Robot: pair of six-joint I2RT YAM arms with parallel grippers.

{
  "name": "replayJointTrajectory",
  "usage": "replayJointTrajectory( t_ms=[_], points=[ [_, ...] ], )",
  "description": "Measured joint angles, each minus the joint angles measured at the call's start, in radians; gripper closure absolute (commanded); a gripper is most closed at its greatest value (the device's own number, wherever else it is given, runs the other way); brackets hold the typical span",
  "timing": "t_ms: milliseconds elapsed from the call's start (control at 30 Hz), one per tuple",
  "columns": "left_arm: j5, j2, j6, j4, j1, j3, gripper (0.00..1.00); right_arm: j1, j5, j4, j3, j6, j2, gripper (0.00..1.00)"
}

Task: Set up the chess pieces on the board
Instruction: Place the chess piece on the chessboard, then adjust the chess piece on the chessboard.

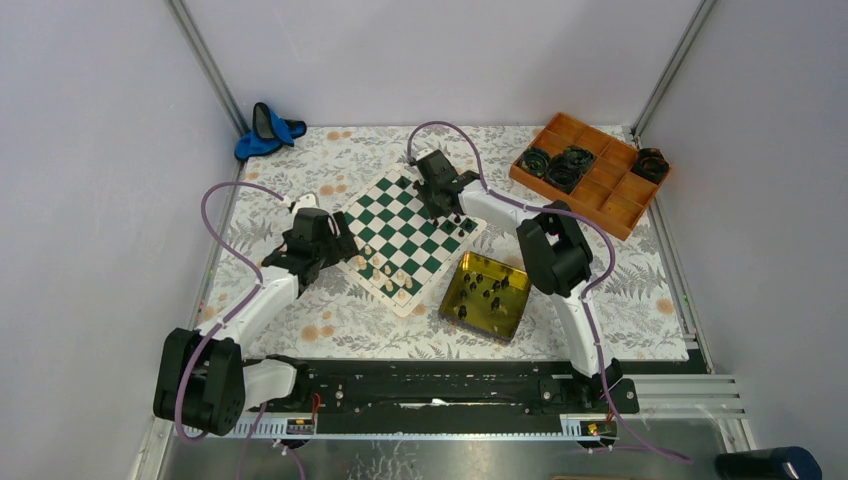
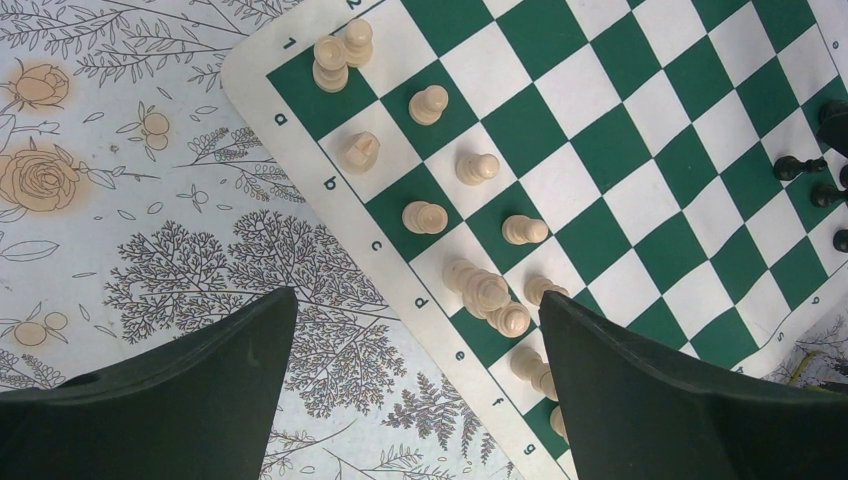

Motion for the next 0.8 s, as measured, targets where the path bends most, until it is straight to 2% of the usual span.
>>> replayJointTrajectory(
  t_ms=[167, 333, 667, 800],
  points=[
    [0.000, 0.000, 0.000, 0.000, 0.000, 0.000, 0.01, 0.000, 0.004, -0.002, 0.002, 0.000, 0.000, 0.74],
    [0.000, 0.000, 0.000, 0.002, 0.000, 0.000, 0.01, 0.002, 0.016, -0.003, -0.024, 0.000, -0.023, 0.84],
    [0.000, 0.004, 0.000, 0.005, 0.000, 0.000, 0.01, 0.034, 0.024, -0.006, -0.091, 0.000, -0.090, 0.98],
    [0.000, 0.004, 0.000, 0.006, 0.000, 0.000, 0.01, 0.053, 0.022, -0.006, -0.099, 0.000, -0.091, 1.00]
  ],
)
